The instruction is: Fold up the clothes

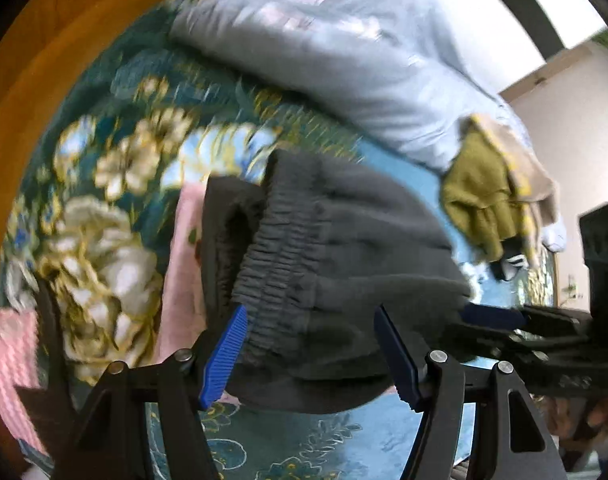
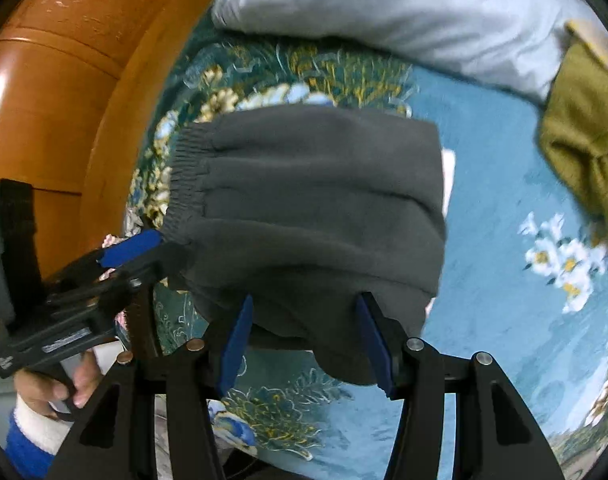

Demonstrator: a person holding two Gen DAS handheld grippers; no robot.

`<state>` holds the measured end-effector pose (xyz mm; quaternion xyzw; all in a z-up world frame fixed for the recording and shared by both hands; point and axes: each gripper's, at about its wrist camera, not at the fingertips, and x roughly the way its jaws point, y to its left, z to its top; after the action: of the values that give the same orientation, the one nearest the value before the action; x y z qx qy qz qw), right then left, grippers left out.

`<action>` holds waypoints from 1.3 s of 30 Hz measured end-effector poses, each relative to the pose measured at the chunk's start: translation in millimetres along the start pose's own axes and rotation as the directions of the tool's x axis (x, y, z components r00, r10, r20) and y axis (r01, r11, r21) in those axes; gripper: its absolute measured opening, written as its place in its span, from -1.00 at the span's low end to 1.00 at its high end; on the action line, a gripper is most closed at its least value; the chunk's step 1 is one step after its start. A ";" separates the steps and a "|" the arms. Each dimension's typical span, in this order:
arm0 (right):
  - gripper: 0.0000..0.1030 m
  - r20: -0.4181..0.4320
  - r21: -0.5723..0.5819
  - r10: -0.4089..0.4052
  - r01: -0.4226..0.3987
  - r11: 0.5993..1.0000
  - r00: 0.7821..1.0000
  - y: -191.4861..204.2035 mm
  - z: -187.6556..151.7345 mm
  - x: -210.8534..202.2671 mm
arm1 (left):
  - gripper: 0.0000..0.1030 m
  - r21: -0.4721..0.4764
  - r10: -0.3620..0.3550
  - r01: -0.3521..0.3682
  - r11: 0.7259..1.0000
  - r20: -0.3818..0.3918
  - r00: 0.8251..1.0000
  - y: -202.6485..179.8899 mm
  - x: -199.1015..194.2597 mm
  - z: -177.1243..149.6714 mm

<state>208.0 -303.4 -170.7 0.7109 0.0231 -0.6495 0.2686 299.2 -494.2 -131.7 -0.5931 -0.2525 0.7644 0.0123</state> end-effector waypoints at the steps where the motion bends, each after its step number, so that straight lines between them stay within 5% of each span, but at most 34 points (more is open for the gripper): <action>1: 0.12 -0.017 0.006 0.007 -0.007 1.000 1.000 0.6 -0.4 7.0 | 0.36 -0.022 -0.003 0.003 1.000 -0.012 1.000 6.2 7.4 -0.9; 10: 0.15 -0.074 -0.020 0.008 -0.009 1.000 0.997 11.8 -13.9 46.2 | 0.36 -0.111 -0.008 0.008 0.994 0.002 1.000 34.1 30.9 -23.5; 20: 0.14 -0.034 -0.044 0.004 -0.005 0.999 0.999 13.0 -25.1 13.2 | 0.37 -0.150 -0.033 0.032 0.988 -0.006 0.999 34.0 20.7 -18.3; 30: 0.25 -0.038 -0.085 -0.049 0.046 0.995 0.998 13.4 -77.2 6.8 | 0.71 -0.013 0.029 -0.029 1.000 0.013 1.000 4.6 -5.0 -48.3; 39: 0.38 0.014 -0.099 -0.221 0.221 0.970 0.975 7.3 -98.9 13.5 | 1.00 0.056 0.052 -0.052 0.997 -0.003 0.999 -9.2 -6.3 -71.8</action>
<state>302.9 -273.2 -179.5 0.6885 0.1342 -0.6746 0.2299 364.1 -461.6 -134.4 -0.6006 -0.2153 0.7699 0.0096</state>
